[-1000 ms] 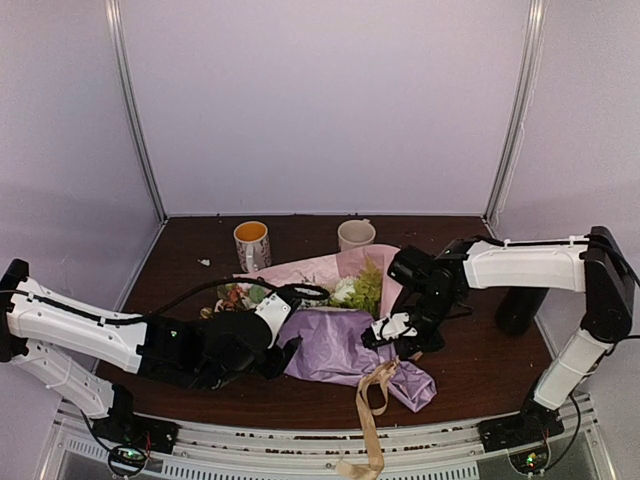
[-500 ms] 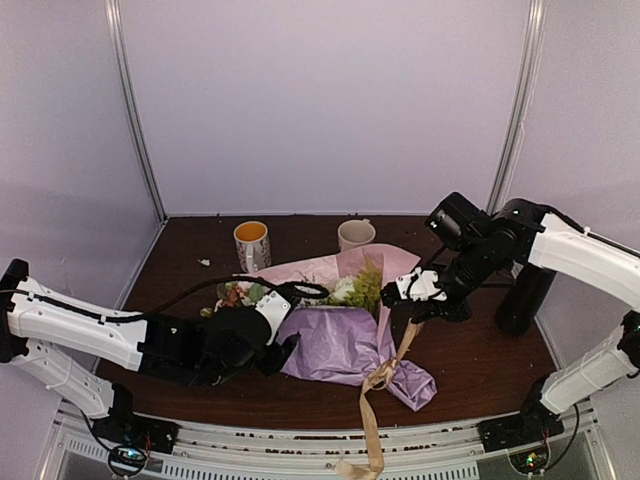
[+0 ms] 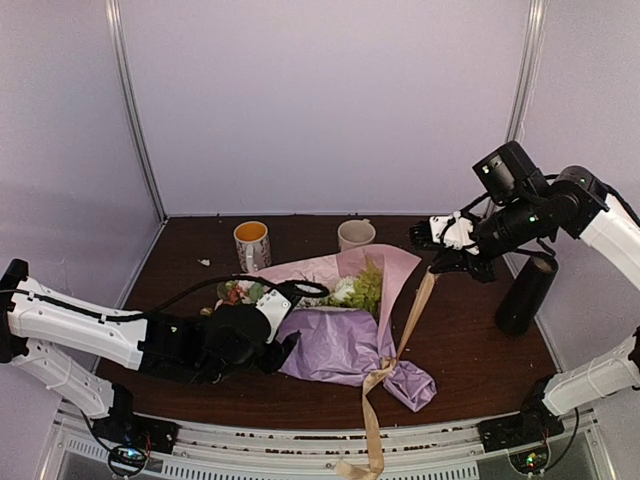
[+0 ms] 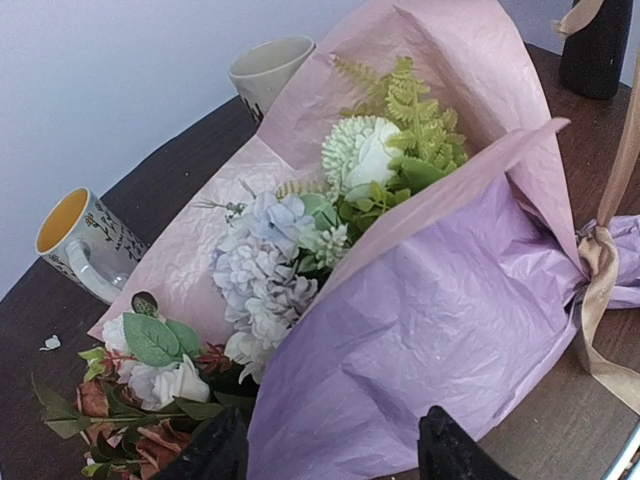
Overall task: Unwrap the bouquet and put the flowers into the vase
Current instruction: Untie the ribbon from the tied bouquet.
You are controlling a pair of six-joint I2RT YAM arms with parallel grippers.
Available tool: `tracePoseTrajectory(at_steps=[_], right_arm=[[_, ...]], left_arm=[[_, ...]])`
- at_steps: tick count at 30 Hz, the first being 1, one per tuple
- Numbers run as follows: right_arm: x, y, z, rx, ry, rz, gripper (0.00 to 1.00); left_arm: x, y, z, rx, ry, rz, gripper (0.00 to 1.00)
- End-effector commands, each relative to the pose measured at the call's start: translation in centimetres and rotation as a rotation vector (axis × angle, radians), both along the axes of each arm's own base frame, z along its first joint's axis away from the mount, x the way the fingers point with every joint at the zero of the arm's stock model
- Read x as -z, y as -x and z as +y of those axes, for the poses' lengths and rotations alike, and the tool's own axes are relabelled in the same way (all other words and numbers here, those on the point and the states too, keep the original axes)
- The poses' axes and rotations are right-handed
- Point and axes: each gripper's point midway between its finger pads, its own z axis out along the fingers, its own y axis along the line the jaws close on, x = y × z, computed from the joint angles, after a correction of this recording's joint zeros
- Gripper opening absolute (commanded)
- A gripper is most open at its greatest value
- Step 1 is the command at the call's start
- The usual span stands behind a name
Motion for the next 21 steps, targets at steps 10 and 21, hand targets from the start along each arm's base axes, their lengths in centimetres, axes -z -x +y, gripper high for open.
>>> tracePoseTrajectory(at_steps=[10, 21], right_arm=[[-3.6, -3.4, -4.7, 0.217, -0.128, -0.009, 0.0], [-8.1, -3.8, -5.8, 0.306, -0.284, -0.063, 0.0]], left_arm=[[-1.9, -0.2, -1.0, 0.016, 0.062, -0.017, 0.61], [-1.9, -0.2, -1.3, 0.02, 0.068, -0.014, 0.6]])
